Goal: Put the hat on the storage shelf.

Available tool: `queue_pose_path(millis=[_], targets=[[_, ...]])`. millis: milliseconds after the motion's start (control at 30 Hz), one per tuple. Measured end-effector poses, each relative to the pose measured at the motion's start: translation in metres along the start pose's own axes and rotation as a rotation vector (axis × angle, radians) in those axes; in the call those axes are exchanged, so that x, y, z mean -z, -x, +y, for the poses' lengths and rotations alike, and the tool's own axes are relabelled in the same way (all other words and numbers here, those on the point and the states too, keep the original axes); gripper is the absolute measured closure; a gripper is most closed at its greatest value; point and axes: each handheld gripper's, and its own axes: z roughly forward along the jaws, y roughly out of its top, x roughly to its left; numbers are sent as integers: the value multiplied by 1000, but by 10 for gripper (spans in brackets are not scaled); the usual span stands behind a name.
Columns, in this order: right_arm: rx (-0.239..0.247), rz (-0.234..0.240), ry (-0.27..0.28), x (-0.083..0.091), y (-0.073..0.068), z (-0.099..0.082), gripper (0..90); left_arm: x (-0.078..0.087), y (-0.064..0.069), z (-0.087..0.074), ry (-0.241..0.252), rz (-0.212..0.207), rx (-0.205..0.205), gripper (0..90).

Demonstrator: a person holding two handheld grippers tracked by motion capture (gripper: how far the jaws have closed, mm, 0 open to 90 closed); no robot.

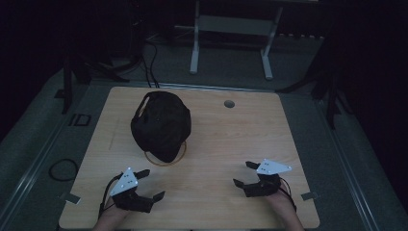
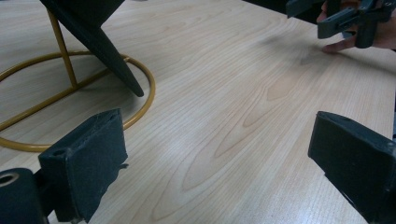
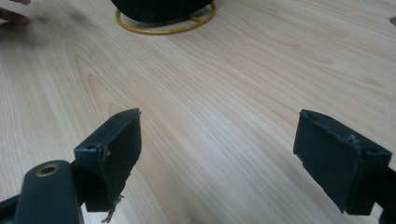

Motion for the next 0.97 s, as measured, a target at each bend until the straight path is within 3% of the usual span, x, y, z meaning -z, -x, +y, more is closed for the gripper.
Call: queue_pose_path(millis=[567,967], targets=[[-36,-57,-11,24,10,-29,151,-1,0,-1,-8,2,1,49],[-51,-80,-6,24,14,-35,151,0,0,-3,-11,1,1,49]])
